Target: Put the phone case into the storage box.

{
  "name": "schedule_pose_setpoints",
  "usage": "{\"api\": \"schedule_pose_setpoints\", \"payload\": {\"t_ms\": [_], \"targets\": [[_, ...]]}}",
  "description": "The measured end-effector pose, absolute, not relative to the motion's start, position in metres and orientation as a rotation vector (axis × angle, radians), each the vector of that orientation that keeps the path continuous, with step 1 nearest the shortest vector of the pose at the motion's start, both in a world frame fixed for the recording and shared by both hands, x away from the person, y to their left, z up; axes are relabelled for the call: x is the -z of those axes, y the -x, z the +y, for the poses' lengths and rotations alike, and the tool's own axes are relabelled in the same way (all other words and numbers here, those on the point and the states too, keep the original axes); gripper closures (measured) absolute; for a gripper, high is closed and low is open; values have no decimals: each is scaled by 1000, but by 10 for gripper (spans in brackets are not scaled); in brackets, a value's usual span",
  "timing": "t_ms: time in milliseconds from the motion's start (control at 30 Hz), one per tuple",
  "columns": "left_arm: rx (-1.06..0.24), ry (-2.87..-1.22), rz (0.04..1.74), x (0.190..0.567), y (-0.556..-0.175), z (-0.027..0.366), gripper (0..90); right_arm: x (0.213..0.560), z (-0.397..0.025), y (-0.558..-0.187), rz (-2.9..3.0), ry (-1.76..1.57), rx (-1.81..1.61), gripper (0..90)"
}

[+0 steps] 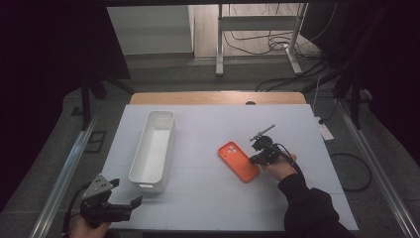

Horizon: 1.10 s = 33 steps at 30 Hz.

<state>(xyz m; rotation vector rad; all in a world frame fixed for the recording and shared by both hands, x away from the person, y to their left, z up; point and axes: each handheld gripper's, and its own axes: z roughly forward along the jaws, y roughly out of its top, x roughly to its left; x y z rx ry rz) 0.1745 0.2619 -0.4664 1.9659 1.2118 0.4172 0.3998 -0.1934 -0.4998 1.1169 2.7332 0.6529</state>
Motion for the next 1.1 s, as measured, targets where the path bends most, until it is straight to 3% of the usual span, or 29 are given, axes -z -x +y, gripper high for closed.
{"api": "schedule_pose_setpoints", "payload": {"t_ms": [1100], "targets": [[-449,-2007,1225,466,-176,257,9,473,-201,-384,2625,-1082,-838,888]]}}
